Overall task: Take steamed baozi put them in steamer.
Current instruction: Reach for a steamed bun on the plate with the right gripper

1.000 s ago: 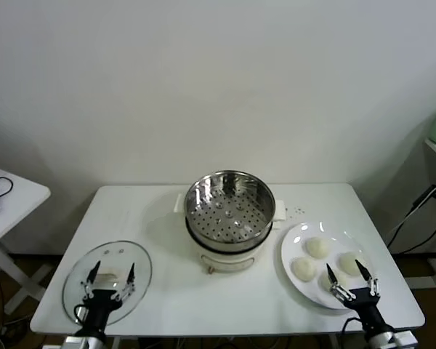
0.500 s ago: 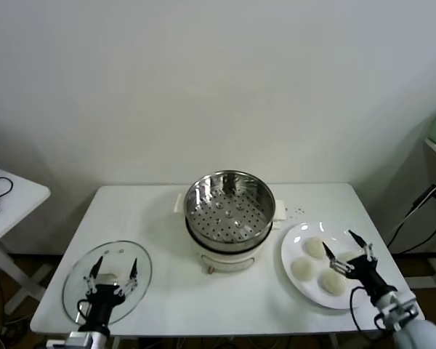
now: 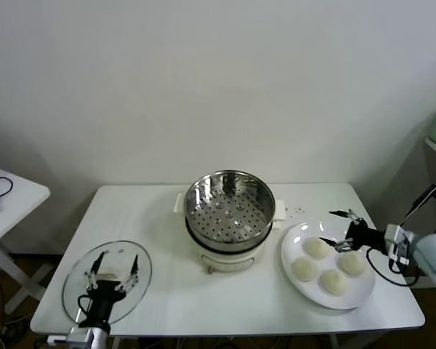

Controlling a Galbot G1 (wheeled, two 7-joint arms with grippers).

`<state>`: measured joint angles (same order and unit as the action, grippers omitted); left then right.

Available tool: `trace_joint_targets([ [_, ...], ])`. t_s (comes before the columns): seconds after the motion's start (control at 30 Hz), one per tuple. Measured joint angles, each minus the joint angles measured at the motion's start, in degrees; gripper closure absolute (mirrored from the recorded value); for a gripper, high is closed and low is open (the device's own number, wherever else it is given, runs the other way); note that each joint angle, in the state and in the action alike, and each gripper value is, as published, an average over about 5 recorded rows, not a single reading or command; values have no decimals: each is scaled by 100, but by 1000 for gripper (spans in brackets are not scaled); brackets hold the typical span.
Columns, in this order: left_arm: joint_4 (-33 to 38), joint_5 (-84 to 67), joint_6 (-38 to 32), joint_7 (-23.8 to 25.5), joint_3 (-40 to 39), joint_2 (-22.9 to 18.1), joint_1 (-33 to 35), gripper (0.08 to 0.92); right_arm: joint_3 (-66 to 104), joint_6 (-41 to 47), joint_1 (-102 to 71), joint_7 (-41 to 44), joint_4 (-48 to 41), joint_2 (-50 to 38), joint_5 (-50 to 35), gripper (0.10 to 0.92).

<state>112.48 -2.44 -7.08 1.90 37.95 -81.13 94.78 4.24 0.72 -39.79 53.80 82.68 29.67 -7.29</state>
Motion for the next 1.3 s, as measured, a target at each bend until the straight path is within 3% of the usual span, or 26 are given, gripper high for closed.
trace_joint_targets([
  [0.27, 21, 39, 91, -7, -2, 18, -85, 177, -2662, 0, 2361, 918, -820, -25, 349, 203],
  [0.5, 3, 95, 164, -14, -14, 16, -130, 177, -4054, 4, 3385, 1252, -1597, 360, 605, 203],
  [0.9, -80, 124, 233, -41, 12, -16, -181, 177, -4829, -43, 3844, 1324, -2572, 1212, 910, 203],
  [1.3, -103, 133, 290, -47, 7, -22, -250, 177, -4985, -59, 3897, 1288, -2950, 1635, 1073, 203],
])
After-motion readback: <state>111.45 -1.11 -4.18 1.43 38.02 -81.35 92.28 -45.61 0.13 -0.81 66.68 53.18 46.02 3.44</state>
